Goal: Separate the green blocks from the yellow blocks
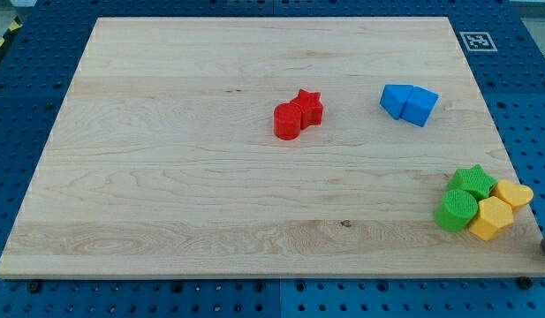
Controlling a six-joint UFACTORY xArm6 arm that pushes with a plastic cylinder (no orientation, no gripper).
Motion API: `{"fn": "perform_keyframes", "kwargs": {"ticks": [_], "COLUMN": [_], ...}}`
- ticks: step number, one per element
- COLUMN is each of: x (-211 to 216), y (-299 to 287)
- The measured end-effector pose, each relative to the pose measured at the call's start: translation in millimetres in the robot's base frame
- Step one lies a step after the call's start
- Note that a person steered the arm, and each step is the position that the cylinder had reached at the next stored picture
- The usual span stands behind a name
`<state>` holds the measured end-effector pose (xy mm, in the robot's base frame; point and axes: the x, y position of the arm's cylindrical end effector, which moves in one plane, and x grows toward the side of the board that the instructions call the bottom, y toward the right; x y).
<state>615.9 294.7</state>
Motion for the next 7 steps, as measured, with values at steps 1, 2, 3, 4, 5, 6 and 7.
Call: {"fn": "perform_keyframes", "kwargs": {"ticks": [1, 2, 3, 4, 5, 6, 7], "x": [2, 1, -1, -12, -42, -96, -78], "y": [-9, -53, -16, 14, 38, 33, 4]}}
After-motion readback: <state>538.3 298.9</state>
